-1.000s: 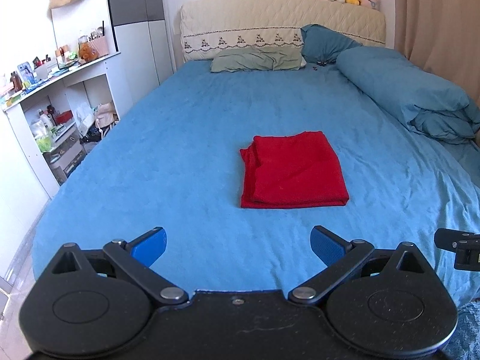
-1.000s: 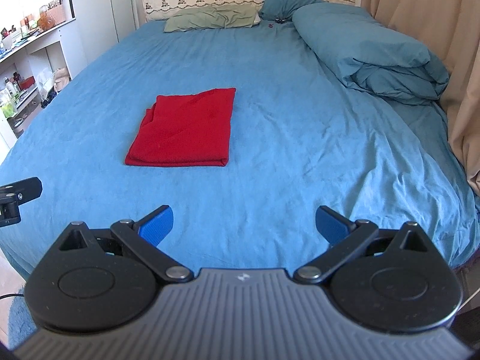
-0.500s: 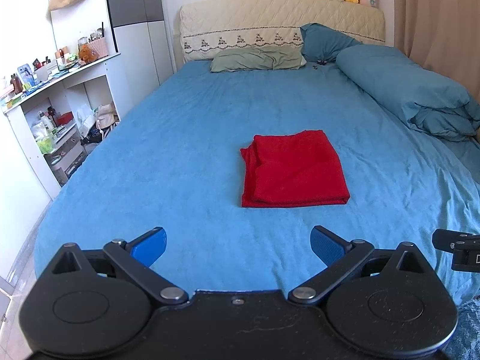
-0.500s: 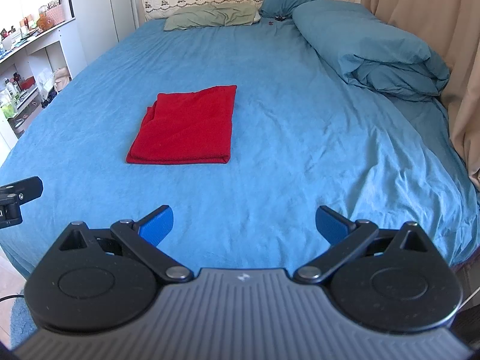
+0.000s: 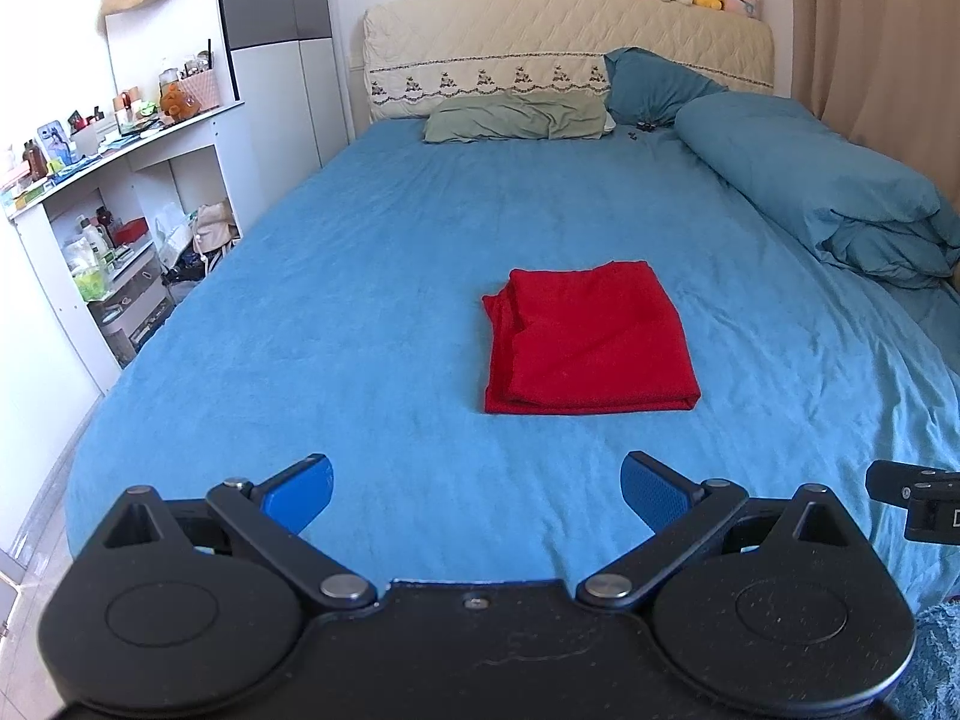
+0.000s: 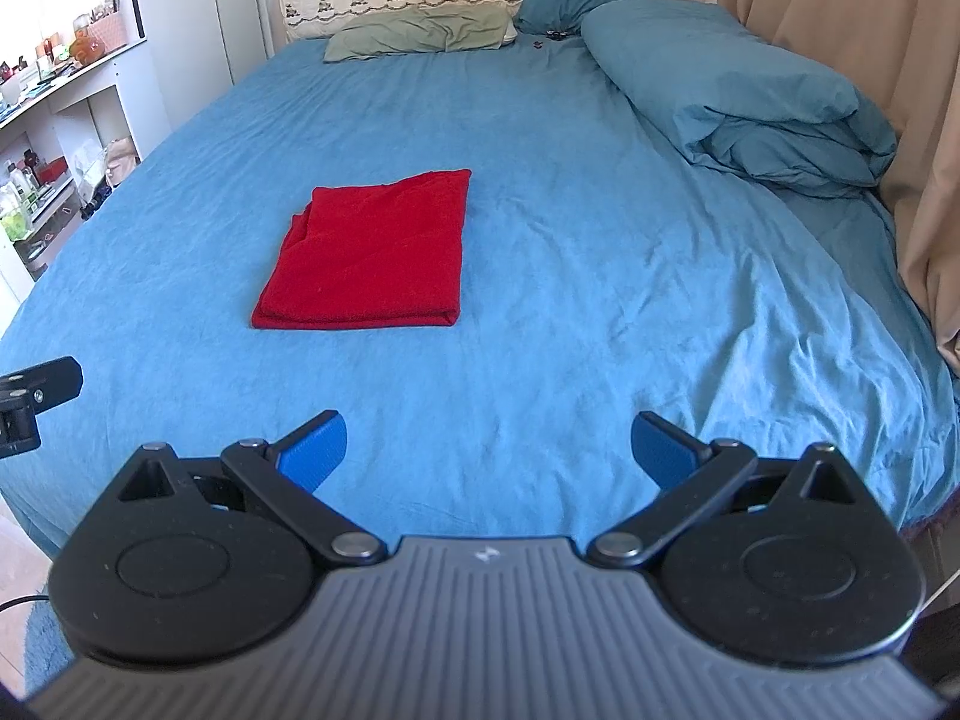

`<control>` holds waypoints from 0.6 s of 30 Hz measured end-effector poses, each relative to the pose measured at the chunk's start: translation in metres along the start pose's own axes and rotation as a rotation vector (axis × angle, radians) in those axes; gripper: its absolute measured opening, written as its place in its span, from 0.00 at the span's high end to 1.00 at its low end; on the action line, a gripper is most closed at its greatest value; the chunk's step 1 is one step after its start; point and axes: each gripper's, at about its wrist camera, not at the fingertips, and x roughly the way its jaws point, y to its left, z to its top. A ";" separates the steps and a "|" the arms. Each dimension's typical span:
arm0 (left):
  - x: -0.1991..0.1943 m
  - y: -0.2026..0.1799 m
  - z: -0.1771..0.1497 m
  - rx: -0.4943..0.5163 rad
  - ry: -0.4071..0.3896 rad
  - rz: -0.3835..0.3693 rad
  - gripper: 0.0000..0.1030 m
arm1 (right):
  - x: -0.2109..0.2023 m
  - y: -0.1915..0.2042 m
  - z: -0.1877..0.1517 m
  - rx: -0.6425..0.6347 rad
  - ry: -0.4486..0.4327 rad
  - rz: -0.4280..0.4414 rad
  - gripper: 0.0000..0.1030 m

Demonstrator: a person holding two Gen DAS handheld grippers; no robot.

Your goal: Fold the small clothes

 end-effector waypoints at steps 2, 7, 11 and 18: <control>0.000 0.001 0.000 -0.006 0.000 -0.004 0.00 | 0.000 0.001 -0.001 0.001 -0.001 -0.003 0.00; 0.000 0.004 0.000 -0.018 0.000 -0.009 0.00 | 0.000 0.004 -0.002 0.005 0.004 -0.008 0.00; 0.000 0.004 0.000 -0.011 -0.003 -0.002 0.00 | -0.001 0.007 -0.002 0.010 0.004 -0.012 0.00; -0.001 0.005 -0.001 -0.010 -0.003 -0.005 0.00 | -0.001 0.005 -0.002 0.009 0.004 -0.010 0.00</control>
